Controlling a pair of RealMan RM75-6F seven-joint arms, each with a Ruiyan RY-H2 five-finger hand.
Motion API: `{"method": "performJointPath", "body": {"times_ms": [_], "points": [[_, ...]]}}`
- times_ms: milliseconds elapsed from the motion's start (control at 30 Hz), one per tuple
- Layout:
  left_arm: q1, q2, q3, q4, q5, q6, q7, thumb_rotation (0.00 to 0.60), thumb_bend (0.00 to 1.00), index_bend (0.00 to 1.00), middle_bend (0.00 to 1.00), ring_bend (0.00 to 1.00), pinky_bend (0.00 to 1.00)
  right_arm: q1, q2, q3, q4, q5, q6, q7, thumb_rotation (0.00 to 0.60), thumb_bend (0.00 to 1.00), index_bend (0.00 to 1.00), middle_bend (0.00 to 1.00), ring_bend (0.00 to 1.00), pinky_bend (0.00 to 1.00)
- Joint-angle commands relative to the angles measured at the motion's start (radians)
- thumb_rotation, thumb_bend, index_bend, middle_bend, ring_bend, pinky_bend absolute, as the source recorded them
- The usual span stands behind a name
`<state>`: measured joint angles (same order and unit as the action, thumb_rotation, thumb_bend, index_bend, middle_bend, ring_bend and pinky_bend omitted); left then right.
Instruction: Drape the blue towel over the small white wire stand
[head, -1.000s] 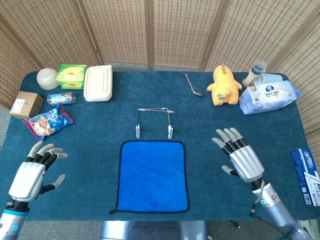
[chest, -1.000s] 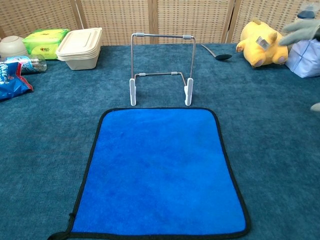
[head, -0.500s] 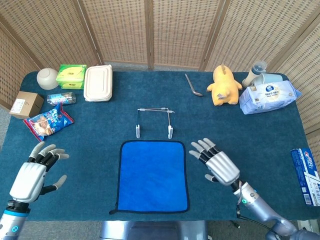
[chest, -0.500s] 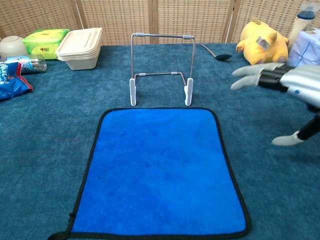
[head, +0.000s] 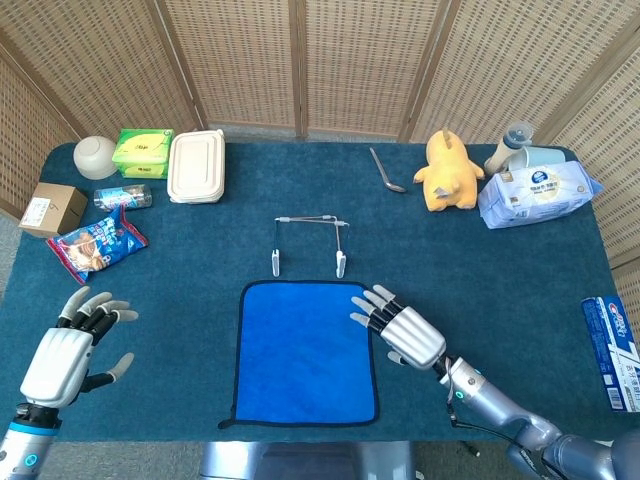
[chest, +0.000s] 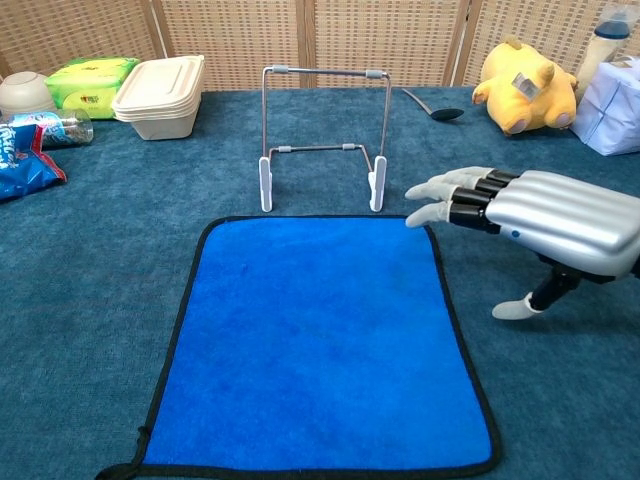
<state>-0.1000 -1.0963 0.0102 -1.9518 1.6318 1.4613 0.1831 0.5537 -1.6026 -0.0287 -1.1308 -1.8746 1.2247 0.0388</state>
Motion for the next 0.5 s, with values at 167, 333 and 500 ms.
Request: {"method": "performJointPath", "body": {"times_ms": [167, 333, 500], "points": [[-0.004, -0.007, 0.001, 0.006, -0.007, -0.006, -0.003, 0.6, 0.38, 0.32, 0.29, 0.19, 0.06, 0.024, -0.029, -0.005, 0.039, 0.018, -0.005, 0.011, 0.6, 0.04, 0.15, 0.07, 0.0, 0.0], [-0.005, -0.011, 0.001, 0.013, -0.012, -0.008, -0.009, 0.6, 0.38, 0.32, 0.29, 0.19, 0.06, 0.036, -0.043, -0.007, 0.054, 0.031, -0.012, 0.014, 0.6, 0.04, 0.15, 0.07, 0.0, 0.0], [-0.004, -0.011, 0.002, 0.021, -0.015, -0.006, -0.017, 0.6, 0.38, 0.32, 0.29, 0.19, 0.05, 0.049, -0.055, -0.013, 0.062, 0.042, -0.022, 0.014, 0.6, 0.04, 0.15, 0.07, 0.0, 0.0]]}}
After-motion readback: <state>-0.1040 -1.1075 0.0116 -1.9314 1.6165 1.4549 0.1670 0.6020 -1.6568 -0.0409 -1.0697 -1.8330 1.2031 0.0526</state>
